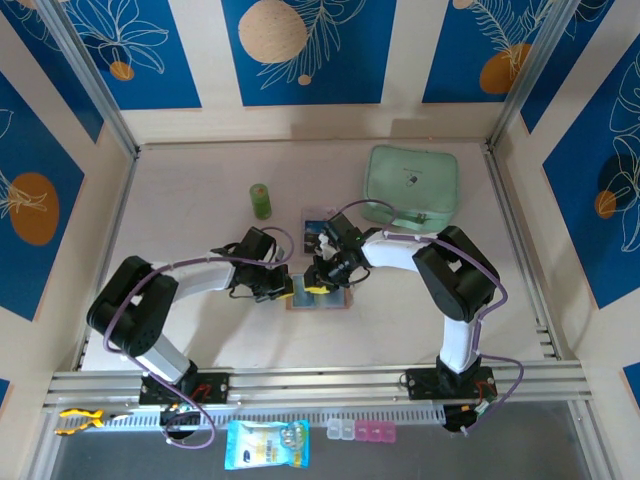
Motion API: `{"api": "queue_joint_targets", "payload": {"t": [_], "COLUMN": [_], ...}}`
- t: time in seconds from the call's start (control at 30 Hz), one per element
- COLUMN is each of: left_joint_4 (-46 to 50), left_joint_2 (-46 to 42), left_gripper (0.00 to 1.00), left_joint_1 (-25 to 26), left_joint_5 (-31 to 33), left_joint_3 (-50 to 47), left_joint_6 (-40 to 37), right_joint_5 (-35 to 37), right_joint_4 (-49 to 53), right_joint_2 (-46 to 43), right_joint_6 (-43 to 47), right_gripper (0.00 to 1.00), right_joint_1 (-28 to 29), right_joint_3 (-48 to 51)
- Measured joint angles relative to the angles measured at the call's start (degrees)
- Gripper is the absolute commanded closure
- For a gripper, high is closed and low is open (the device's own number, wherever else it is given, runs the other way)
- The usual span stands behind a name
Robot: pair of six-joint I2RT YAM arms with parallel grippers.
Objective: Take the credit cards out of the card holder
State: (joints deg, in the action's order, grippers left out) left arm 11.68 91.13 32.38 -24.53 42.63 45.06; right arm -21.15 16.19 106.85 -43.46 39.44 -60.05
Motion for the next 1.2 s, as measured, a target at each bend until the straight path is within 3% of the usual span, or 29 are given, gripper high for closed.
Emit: {"api": "queue_joint_targets", "payload": {"t": [0.87,1.2], "left_joint_4": [-0.5,-0.5], "left_joint_2": [0.9,0.9], "left_gripper": [0.96,0.96], "left_joint_1": [0.0,0.0], "left_joint_5": [0.5,0.5], "left_joint_3": [0.1,0.1], "left_joint_6": [-0.6,-0.6], "right_joint_5": [1.9,0.9], "right_joint_4": [1.7,0.7], "right_joint_2": [-1.4,-0.4], "right_joint_6": [0.9,0.8], "right_gripper": [0.73,0.77], "right_joint_1": [0.0,0.0], "right_joint_3": [0.0,0.0]}}
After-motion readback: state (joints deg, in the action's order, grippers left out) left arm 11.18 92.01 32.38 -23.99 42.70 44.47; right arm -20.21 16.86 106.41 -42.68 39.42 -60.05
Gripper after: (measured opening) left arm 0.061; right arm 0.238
